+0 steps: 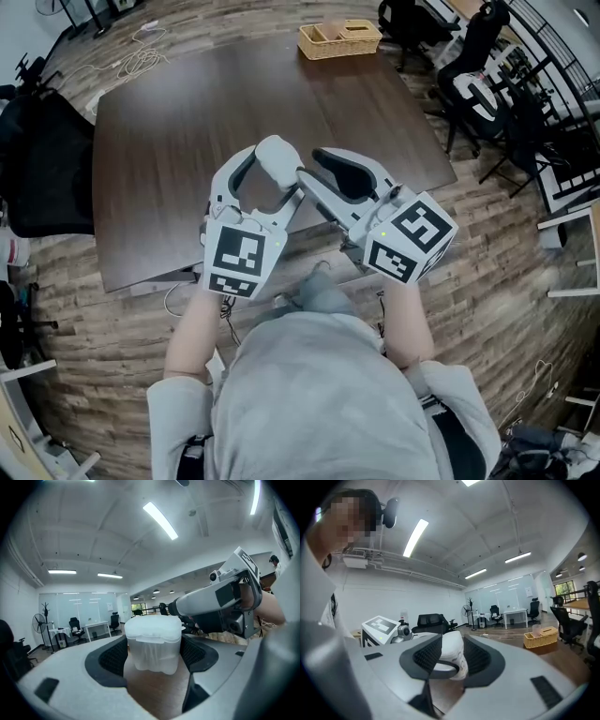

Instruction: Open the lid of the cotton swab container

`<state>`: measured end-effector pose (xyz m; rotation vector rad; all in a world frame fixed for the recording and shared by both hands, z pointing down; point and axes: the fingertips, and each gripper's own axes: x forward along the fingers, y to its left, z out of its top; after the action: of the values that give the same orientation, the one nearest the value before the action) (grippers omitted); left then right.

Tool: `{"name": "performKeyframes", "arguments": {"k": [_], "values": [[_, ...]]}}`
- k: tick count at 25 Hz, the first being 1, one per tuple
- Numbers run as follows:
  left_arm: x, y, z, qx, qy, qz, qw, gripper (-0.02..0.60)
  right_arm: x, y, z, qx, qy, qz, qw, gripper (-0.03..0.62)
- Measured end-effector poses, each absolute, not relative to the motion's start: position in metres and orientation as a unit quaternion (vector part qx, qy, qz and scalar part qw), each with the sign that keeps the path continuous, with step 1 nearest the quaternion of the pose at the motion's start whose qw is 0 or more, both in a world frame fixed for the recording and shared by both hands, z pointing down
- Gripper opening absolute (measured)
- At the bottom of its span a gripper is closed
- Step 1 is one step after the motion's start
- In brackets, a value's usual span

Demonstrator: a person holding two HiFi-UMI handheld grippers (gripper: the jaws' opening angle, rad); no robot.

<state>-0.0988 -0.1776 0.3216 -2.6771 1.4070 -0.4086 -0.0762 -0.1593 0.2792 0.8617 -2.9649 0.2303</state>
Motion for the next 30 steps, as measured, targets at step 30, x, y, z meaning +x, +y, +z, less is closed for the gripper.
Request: {"name": "performKeyframes", "arguments": {"k": [30], "values": [[-0.08, -0.179, 0.313, -0.872, 0.467, -0.145, 0.036, 0.325, -0.088, -0.151, 0.277, 0.303, -0.938, -0.082, 0.147, 0.19]]}}
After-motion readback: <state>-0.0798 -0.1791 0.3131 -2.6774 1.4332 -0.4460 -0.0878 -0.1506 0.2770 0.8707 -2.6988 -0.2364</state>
